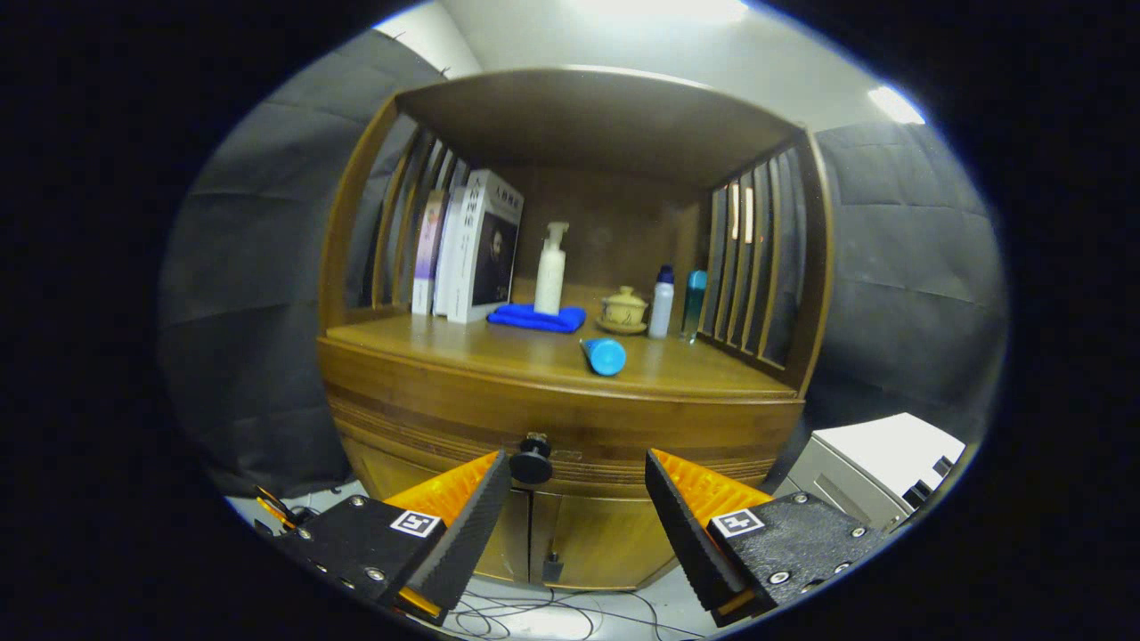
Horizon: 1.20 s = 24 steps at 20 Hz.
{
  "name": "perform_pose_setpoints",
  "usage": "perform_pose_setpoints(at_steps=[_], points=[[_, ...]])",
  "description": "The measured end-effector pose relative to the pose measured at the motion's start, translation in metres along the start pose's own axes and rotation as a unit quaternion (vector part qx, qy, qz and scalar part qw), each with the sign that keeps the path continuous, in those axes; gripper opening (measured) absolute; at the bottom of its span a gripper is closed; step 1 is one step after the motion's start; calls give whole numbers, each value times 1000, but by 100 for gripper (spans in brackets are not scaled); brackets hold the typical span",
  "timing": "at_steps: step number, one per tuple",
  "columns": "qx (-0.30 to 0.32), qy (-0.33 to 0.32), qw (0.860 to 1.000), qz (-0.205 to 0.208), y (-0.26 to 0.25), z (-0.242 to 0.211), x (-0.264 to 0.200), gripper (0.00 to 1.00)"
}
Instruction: Pull open the drawer, take out the items inside it, and place them on the countertop above the cabinet.
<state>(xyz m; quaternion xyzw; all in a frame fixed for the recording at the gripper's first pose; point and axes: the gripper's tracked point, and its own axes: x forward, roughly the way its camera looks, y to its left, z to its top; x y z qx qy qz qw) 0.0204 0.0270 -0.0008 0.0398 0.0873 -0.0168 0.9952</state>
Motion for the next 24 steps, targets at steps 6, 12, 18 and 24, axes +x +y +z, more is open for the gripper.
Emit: perform_pose_setpoints(at_steps=[6,12,18,24], points=[[40,-42,998,8,7,20,-74,95],[32,-59,998,10,20,11,-105,95],[-3,-70,997,11,27,4,-96,95],[-37,-60,997,10,31,-4,-93,95]])
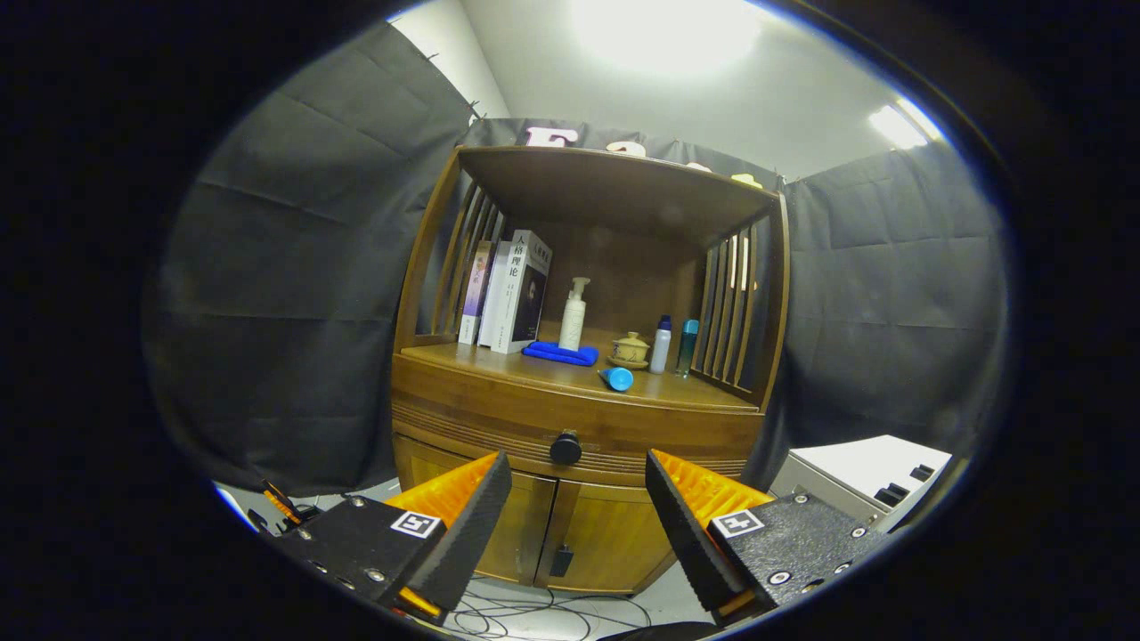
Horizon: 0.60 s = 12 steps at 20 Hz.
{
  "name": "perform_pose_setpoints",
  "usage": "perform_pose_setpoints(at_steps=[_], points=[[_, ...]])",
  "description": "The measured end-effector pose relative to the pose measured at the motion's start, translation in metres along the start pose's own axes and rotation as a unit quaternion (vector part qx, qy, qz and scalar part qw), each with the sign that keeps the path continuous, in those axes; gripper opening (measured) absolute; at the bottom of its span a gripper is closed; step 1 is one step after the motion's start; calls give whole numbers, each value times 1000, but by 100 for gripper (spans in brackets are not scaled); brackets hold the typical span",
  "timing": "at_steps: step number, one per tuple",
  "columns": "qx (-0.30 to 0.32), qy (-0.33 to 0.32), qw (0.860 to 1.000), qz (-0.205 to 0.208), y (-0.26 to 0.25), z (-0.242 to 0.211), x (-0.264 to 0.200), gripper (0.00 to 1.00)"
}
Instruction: Pull open the drawer, take out the items inside it, and place them on the countertop above the cabinet.
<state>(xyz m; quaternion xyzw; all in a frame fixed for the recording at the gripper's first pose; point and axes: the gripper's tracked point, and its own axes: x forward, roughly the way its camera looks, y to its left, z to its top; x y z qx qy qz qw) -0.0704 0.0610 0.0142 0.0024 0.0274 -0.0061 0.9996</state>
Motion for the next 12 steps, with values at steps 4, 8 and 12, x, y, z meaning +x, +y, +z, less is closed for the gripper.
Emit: perform_pose_setpoints(at_steps=[4,8,12], points=[[-2,2,1000,-1,-2,-2,0,95],[3,-1,1000,6,1,-1,1,95],[5,-3,1000,7,1,0,-1,95]])
